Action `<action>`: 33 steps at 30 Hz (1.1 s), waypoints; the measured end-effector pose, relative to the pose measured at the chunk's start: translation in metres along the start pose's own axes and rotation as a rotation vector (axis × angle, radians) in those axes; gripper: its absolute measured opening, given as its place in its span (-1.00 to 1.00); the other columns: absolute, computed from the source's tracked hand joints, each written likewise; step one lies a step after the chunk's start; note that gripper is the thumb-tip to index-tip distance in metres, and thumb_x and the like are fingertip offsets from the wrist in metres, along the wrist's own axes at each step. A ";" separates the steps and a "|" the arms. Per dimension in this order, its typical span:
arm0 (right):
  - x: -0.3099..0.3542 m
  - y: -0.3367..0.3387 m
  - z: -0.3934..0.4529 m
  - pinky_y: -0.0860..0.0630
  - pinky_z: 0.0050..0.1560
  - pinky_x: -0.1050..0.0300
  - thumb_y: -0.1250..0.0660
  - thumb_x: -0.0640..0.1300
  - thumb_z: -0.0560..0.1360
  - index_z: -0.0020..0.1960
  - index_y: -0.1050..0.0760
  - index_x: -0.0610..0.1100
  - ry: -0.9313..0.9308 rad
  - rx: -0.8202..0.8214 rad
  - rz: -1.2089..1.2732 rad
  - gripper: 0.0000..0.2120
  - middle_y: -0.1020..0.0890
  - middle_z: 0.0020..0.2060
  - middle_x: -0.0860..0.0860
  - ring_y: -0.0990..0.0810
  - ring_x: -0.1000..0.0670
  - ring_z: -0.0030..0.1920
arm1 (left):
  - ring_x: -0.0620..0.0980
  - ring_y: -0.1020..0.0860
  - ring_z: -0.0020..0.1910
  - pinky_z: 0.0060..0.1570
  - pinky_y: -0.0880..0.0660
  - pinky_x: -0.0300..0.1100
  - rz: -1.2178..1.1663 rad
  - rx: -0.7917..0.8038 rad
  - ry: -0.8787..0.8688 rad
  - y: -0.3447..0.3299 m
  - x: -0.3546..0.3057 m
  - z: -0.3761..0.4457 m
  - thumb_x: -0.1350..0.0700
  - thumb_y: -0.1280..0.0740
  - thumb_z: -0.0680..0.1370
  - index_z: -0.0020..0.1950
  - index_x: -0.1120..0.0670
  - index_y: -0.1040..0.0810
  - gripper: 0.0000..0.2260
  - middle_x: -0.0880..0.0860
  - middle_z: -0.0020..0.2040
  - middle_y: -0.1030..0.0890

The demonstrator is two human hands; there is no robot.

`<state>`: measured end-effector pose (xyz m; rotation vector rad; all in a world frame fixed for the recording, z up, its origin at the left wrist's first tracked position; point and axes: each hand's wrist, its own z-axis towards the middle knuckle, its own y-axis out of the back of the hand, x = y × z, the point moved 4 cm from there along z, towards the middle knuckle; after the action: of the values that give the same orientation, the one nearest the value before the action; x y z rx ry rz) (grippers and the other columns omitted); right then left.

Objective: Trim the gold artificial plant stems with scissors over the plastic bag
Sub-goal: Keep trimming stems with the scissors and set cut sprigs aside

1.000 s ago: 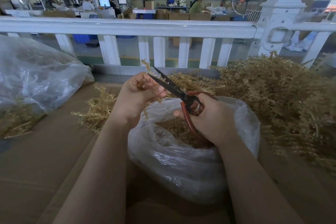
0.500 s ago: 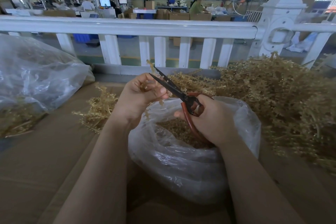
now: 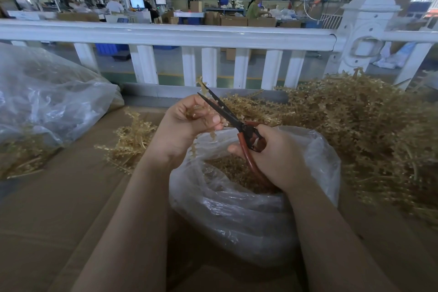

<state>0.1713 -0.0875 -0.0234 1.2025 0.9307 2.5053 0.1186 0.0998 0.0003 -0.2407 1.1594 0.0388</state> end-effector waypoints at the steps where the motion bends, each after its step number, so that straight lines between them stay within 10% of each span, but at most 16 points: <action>1: 0.000 0.000 0.000 -0.34 -0.31 0.32 -0.28 0.57 0.21 -0.18 -0.51 0.07 -0.005 -0.002 -0.008 -0.43 -0.54 -0.36 0.18 -0.55 0.20 -0.28 | 0.00 -0.62 -0.29 -0.12 -0.60 -0.17 0.005 0.000 0.002 0.000 0.000 0.000 0.30 -0.46 0.39 0.08 0.39 -0.48 -0.67 0.07 -0.32 -0.62; 26: 0.000 0.004 0.000 -0.57 -0.22 0.09 -0.23 0.55 0.27 -0.14 -0.51 -0.03 -0.008 -0.113 -0.176 -0.37 -0.56 -0.35 0.13 -0.55 0.14 -0.27 | 0.14 -0.67 -0.21 -0.04 -0.60 0.09 0.082 -0.170 0.012 -0.007 -0.001 -0.002 0.28 -0.52 0.34 0.01 0.30 -0.58 -0.71 0.37 -0.12 -0.65; 33: -0.003 0.001 0.000 -0.59 -0.17 0.04 -0.25 0.54 0.31 -0.14 -0.51 -0.01 -0.002 -0.093 -0.176 -0.39 -0.58 -0.29 0.14 -0.57 0.12 -0.23 | 0.06 -0.68 -0.28 -0.25 -0.57 -0.18 0.039 -0.218 -0.012 -0.003 -0.001 -0.001 0.39 -0.46 0.43 0.09 0.26 -0.55 -0.74 0.36 -0.12 -0.64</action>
<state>0.1733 -0.0895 -0.0248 1.0462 0.8689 2.3802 0.1177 0.0972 0.0015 -0.4103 1.1478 0.2015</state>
